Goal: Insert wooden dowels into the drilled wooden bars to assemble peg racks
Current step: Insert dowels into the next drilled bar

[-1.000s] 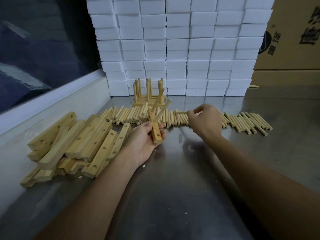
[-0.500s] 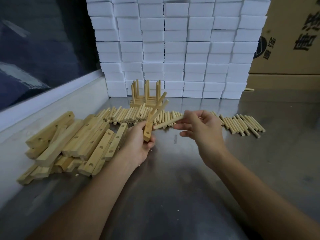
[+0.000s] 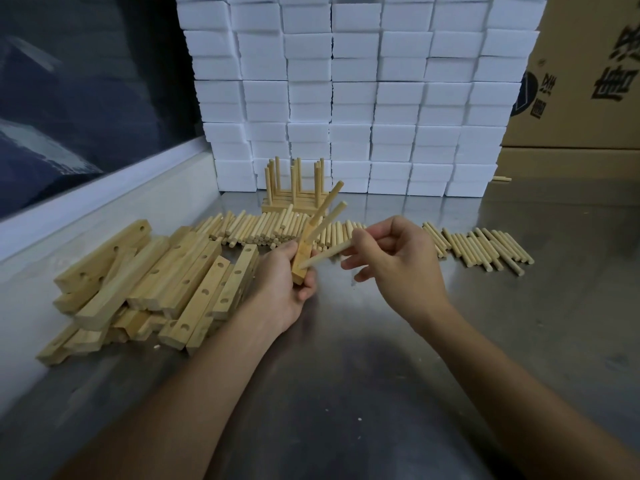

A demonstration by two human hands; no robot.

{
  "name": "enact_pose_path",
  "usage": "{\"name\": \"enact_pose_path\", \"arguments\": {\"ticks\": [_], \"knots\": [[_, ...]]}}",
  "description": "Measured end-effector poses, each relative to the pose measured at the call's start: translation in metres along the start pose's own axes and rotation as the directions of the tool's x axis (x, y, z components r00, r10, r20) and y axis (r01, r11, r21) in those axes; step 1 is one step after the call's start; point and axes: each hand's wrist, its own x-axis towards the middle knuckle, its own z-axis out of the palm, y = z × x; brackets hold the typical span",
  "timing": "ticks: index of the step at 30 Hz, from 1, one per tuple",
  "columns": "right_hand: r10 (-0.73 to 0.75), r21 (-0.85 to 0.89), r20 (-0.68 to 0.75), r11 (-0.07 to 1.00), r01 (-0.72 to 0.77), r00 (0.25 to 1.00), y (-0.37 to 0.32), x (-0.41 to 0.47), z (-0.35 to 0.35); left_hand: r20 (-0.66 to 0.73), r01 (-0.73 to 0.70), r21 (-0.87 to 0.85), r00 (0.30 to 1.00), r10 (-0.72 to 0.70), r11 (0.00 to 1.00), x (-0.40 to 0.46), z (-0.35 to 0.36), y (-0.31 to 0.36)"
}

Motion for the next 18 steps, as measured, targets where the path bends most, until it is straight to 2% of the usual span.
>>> {"name": "enact_pose_path", "arguments": {"ticks": [6, 11, 14, 18], "knots": [[-0.179, -0.092, 0.057, 0.979, 0.184, 0.982, -0.002, -0.001, 0.008, 0.002, -0.040, 0.039, 0.999, 0.040, 0.998, -0.002, 0.002, -0.002], [-0.159, -0.007, 0.085, 0.987, 0.160, 0.984, 0.002, 0.001, 0.012, 0.024, -0.043, 0.021, 0.999, 0.043, 0.999, -0.002, 0.002, -0.002], [-0.201, -0.067, 0.126, 0.975, 0.211, 0.971, 0.005, 0.001, 0.012, 0.036, -0.056, 0.037, 0.998, 0.055, 0.998, -0.003, 0.003, -0.003], [-0.159, -0.032, 0.040, 0.987, 0.160, 0.987, 0.013, 0.002, 0.014, -0.004, -0.067, 0.060, 0.998, 0.067, 0.996, -0.001, 0.003, -0.005]]}}
